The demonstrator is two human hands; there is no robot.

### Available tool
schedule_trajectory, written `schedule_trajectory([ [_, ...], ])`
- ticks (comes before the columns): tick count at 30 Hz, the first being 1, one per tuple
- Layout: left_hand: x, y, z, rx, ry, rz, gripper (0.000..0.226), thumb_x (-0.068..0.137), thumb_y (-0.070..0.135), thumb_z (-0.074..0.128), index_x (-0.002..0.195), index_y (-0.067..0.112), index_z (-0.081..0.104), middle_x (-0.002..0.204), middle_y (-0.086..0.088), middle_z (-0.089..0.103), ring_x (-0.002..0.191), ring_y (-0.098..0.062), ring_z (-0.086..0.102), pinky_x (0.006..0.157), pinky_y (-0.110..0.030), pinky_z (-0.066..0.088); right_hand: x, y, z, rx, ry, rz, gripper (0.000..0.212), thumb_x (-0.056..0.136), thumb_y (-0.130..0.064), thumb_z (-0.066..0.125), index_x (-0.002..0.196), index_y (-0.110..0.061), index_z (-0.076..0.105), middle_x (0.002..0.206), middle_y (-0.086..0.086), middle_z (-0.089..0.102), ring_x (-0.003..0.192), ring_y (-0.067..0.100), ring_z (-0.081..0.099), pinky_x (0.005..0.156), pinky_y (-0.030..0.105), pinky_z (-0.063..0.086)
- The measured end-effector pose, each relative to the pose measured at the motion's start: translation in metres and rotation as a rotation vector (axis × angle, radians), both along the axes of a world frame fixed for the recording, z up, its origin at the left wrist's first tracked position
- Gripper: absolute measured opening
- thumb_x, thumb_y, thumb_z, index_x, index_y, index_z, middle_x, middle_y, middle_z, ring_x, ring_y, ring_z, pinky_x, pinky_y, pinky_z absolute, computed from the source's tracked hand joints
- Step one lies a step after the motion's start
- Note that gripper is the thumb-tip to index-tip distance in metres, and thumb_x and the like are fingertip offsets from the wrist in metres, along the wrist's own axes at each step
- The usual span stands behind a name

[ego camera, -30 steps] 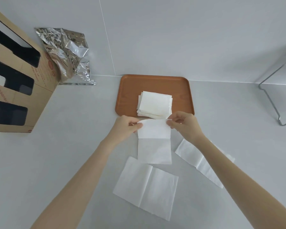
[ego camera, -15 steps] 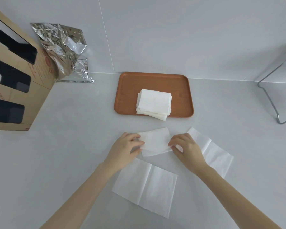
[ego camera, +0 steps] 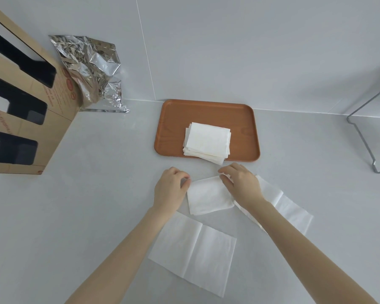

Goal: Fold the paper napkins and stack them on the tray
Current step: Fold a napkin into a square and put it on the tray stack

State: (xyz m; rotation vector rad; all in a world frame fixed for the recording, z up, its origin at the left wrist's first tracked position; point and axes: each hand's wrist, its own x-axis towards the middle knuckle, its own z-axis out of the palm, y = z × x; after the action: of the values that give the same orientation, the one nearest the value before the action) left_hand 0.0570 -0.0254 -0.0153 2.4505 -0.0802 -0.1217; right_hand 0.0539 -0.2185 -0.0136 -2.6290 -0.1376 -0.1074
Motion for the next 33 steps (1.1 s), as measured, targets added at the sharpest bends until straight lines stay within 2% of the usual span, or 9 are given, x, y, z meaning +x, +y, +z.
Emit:
schedule_trajectory([
  [11,0.006,-0.007,-0.003,0.069,-0.067,-0.148,0.008,0.085,0.01,0.053,0.084,0.005,0.06,0.094,-0.013,0.062,0.093,-0.03,0.053,0.077,-0.04,0.045,0.007,-0.001,0.005,-0.08,0.038,0.084,0.007,0.085,-0.007,0.055,0.083,-0.004,0.061,0.092,0.012,0.062,0.088,0.03,0.055,0.059,0.03,0.033],
  [13,0.01,-0.004,0.004,-0.006,-0.062,-0.175,0.008,0.086,0.009,0.051,0.086,0.005,0.057,0.091,-0.013,0.065,0.09,-0.029,0.056,0.08,-0.039,0.045,0.006,-0.005,0.017,-0.011,0.003,0.11,0.004,0.083,-0.005,0.056,0.082,-0.006,0.06,0.089,0.011,0.064,0.084,0.03,0.055,0.06,0.034,0.041],
  [16,0.022,0.002,0.03,-0.233,-0.018,-0.132,0.007,0.084,0.005,0.053,0.085,0.011,0.057,0.078,-0.003,0.064,0.076,-0.008,0.058,0.068,-0.011,0.042,0.008,-0.011,0.04,0.112,-0.031,0.112,0.005,0.086,-0.007,0.054,0.086,-0.009,0.06,0.088,0.006,0.067,0.088,0.026,0.055,0.071,0.036,0.047],
  [18,0.035,0.003,0.048,-0.359,0.013,-0.108,0.012,0.083,0.004,0.056,0.083,0.016,0.058,0.073,0.006,0.061,0.069,0.003,0.056,0.064,-0.003,0.039,0.014,-0.014,0.057,0.235,0.011,0.088,0.007,0.088,-0.01,0.053,0.087,-0.012,0.059,0.083,0.0,0.064,0.085,0.018,0.057,0.075,0.028,0.046],
  [21,0.056,0.007,0.068,-0.484,0.032,-0.09,0.015,0.082,0.006,0.059,0.085,0.021,0.06,0.076,0.006,0.065,0.069,-0.002,0.058,0.067,-0.008,0.044,0.027,-0.013,0.074,0.422,0.081,0.023,0.008,0.088,-0.011,0.055,0.084,-0.016,0.06,0.075,-0.005,0.062,0.074,0.011,0.055,0.066,0.011,0.041],
  [24,0.087,0.003,0.074,-0.496,0.061,-0.069,0.013,0.082,0.006,0.058,0.089,0.016,0.062,0.079,-0.003,0.067,0.071,-0.011,0.061,0.065,-0.019,0.053,0.057,-0.015,0.072,0.507,0.101,-0.062,0.008,0.086,-0.013,0.057,0.08,-0.016,0.061,0.077,0.0,0.064,0.069,0.01,0.054,0.06,0.009,0.04],
  [27,0.121,-0.008,0.063,-0.382,0.066,-0.021,0.01,0.08,0.009,0.06,0.088,0.013,0.065,0.085,-0.01,0.069,0.075,-0.02,0.063,0.073,-0.036,0.055,0.091,-0.017,0.054,0.485,0.128,-0.133,0.008,0.085,-0.016,0.057,0.078,-0.018,0.06,0.08,0.008,0.065,0.073,0.021,0.057,0.059,0.011,0.039],
  [30,0.143,-0.019,0.044,-0.254,0.039,-0.016,0.01,0.08,0.009,0.059,0.087,0.009,0.067,0.089,-0.013,0.071,0.077,-0.016,0.059,0.072,-0.024,0.047,0.114,-0.017,0.032,0.401,0.149,-0.177,0.008,0.086,-0.015,0.054,0.08,-0.017,0.059,0.076,-0.001,0.061,0.071,0.018,0.055,0.067,0.027,0.045],
  [33,0.146,-0.027,0.027,-0.192,-0.02,0.017,0.01,0.08,0.009,0.058,0.084,0.009,0.067,0.088,-0.012,0.071,0.074,-0.015,0.056,0.07,-0.025,0.043,0.12,-0.014,0.016,0.28,0.082,-0.207,0.008,0.085,-0.014,0.054,0.083,-0.011,0.061,0.087,0.008,0.064,0.084,0.027,0.054,0.077,0.042,0.047],
])
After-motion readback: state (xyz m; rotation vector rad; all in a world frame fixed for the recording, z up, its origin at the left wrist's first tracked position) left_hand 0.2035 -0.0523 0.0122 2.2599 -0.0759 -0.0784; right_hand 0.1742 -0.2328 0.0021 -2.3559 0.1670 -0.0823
